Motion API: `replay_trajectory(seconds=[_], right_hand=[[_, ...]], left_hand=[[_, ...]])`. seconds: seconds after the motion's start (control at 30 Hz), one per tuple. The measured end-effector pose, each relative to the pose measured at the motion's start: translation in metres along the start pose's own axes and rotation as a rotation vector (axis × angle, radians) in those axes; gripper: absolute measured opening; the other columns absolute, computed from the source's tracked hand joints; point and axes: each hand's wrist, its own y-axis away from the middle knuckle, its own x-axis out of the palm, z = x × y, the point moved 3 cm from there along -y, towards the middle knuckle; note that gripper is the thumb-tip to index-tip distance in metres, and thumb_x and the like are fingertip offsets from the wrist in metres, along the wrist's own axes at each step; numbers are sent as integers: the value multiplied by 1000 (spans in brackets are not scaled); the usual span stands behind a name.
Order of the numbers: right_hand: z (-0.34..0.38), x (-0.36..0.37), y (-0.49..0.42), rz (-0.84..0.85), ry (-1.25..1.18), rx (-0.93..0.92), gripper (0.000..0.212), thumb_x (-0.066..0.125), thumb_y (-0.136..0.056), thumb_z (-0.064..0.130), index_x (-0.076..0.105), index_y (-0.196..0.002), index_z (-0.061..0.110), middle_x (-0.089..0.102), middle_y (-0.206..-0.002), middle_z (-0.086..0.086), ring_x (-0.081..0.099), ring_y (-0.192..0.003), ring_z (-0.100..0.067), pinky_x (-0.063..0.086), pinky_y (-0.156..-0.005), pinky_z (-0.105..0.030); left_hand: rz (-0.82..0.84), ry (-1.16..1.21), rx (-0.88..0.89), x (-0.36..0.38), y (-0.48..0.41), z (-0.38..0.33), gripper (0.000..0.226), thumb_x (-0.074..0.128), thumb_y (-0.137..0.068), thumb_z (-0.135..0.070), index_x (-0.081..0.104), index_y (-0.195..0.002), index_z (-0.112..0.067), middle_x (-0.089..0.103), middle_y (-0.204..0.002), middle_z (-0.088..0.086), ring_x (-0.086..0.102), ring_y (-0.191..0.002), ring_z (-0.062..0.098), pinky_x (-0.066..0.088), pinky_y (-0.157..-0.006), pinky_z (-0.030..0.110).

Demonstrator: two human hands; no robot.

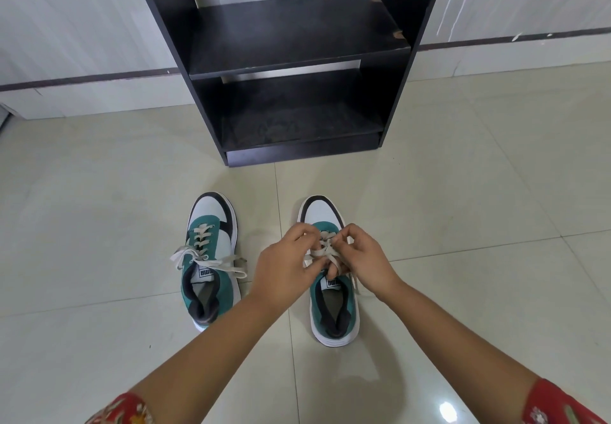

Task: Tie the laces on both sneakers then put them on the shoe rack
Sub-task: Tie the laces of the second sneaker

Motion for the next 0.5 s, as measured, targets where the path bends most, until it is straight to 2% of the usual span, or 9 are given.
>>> replay_trajectory(seconds=[0.07, 0.13, 0.2, 0.23, 0.3, 0.4, 0.43, 0.5], right_hand=[[3, -1, -2, 32, -14, 79, 13, 54, -91, 11, 55, -79, 11, 64, -55, -2, 61, -51, -24, 52, -57, -27], [2, -1, -3, 38, -16, 149, 14, 56, -90, 9, 56, -75, 12, 64, -56, -4, 61, -48, -17, 51, -55, -24], [1, -1, -3, 27, -34, 197, 10, 56, -90, 12, 57, -81, 11, 65, -59, -4, 61, -47, -12, 51, -57, -24], [1, -1, -2, 15, -62, 204, 8, 55, -92, 14, 57, -85, 11, 65, -61, -4, 61, -48, -12, 52, -59, -26], [2, 1, 1, -6, -151, 196, 13, 49, -95, 21, 53, -87, 12, 64, -58, -2, 59, -48, -14, 53, -62, -27], [7, 3, 8, -9, -199, 139, 34, 42, -99, 27, 50, -68, 16, 56, -50, -2, 54, -47, -14, 50, -59, -23], [6, 3, 9, -17, -178, 114, 39, 41, -99, 29, 49, -63, 16, 55, -53, -3, 53, -51, -15, 49, -59, -23], [0, 1, 10, -80, -32, 48, 39, 42, -98, 31, 50, -64, 13, 55, -67, -7, 54, -67, -20, 49, -68, -30]], left_hand=[[-45, -67, 191, 0, 1, -3, 13, 71, -74, -22, 59, -78, -20, 68, -104, -11, 59, -60, 7, 46, -50, 20], [-41, -153, 343, 3, 1, -2, 6, 66, -76, -20, 60, -77, -19, 71, -87, -6, 58, -53, 13, 44, -44, 22], [4, -220, 399, 6, 1, 0, 5, 62, -76, -20, 58, -77, -17, 67, -70, -3, 55, -47, 17, 39, -42, 21], [39, -209, 370, 5, -1, -2, 7, 62, -75, -18, 56, -76, -17, 65, -67, -2, 54, -46, 19, 36, -43, 20], [119, -60, 138, 6, -6, -2, 14, 66, -74, -16, 52, -72, -19, 64, -68, 0, 55, -53, 19, 34, -48, 21], [260, 563, -447, 11, -15, 5, 33, 74, -69, -8, 44, -60, -19, 57, -68, 10, 48, -55, 15, 37, -53, 28], [287, 737, -596, 11, -15, 8, 38, 74, -68, -3, 42, -58, -18, 54, -66, 11, 43, -50, 13, 34, -49, 26], [336, 916, -801, 12, -11, 13, 40, 73, -71, -1, 40, -57, -18, 54, -59, 5, 33, -42, 9, 26, -45, 23]])
